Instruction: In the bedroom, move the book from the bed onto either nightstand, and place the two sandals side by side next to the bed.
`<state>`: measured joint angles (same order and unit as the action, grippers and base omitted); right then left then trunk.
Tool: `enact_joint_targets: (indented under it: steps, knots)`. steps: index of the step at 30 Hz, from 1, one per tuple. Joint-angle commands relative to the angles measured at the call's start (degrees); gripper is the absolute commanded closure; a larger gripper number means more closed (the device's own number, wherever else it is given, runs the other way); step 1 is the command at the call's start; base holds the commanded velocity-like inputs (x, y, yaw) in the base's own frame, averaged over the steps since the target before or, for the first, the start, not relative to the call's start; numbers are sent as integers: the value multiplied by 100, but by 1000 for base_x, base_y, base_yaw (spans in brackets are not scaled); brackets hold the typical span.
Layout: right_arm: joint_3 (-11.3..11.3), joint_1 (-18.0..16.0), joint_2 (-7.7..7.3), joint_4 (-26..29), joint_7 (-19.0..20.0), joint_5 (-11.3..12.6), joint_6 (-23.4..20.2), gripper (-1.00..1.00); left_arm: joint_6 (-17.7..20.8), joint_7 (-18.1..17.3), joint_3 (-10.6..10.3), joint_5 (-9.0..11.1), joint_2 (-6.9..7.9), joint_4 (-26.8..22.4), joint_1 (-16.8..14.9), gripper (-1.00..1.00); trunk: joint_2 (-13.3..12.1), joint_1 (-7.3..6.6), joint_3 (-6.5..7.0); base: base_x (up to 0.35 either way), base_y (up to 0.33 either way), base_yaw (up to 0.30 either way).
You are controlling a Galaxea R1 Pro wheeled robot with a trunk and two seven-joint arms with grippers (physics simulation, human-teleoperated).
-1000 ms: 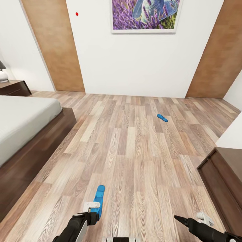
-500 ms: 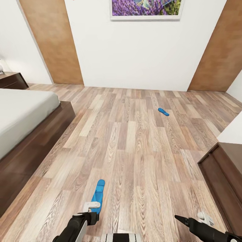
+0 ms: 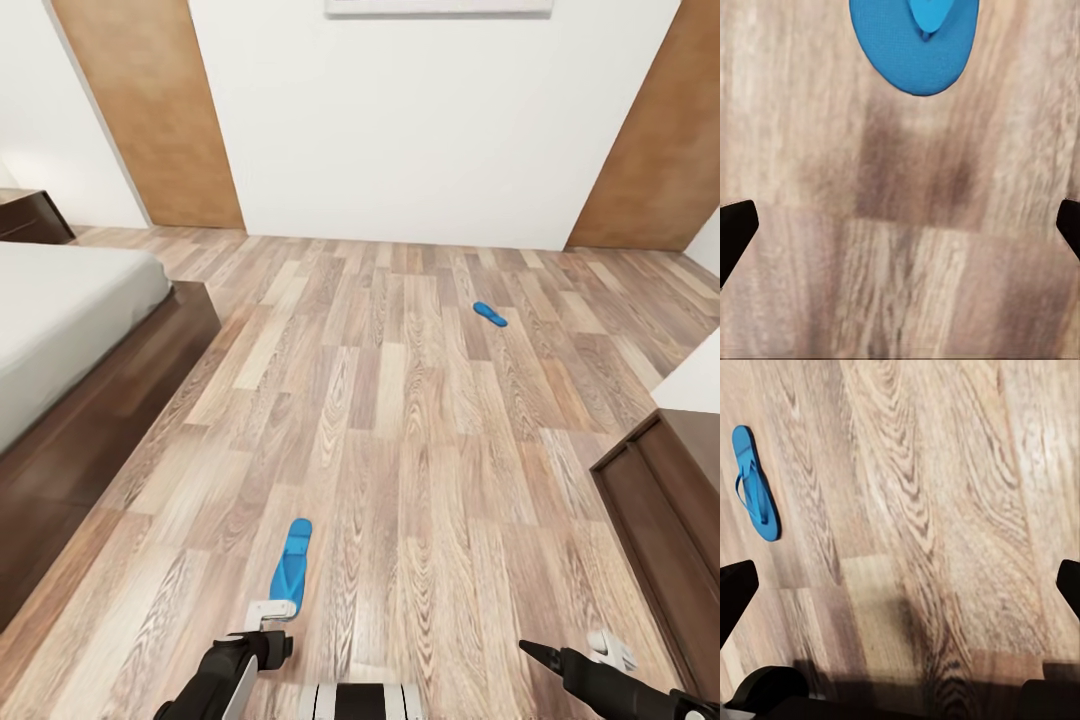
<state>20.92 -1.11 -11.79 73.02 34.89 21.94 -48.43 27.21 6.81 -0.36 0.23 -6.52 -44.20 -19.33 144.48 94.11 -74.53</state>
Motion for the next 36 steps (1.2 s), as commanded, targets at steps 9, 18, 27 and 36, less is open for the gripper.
enact_joint_targets:
  steps: [9, 18, 27, 36]
  knots:
    - [9, -3, 1, 2, 18, 3, -35, -100, 61, 30, -2, 9, 2, -453, 0, -100, 9, 12, -116, 0, 0, 0]
    - [9, -3, 1, 2, 14, -13, -35, -100, 857, 33, -25, 7, -4, -1542, -1, -100, 9, 12, -116, 0, 0, 0]
    - [15, -3, -7, 2, 17, -13, -35, -100, 1081, 31, -230, 3, 1, -1669, 1, -100, 9, 12, -116, 120, 0, 0]
    - [17, -2, -7, 2, 18, -14, -35, -100, 1100, 38, -390, -3, -5, -1680, 0, -100, 9, 12, -116, 218, 0, 0]
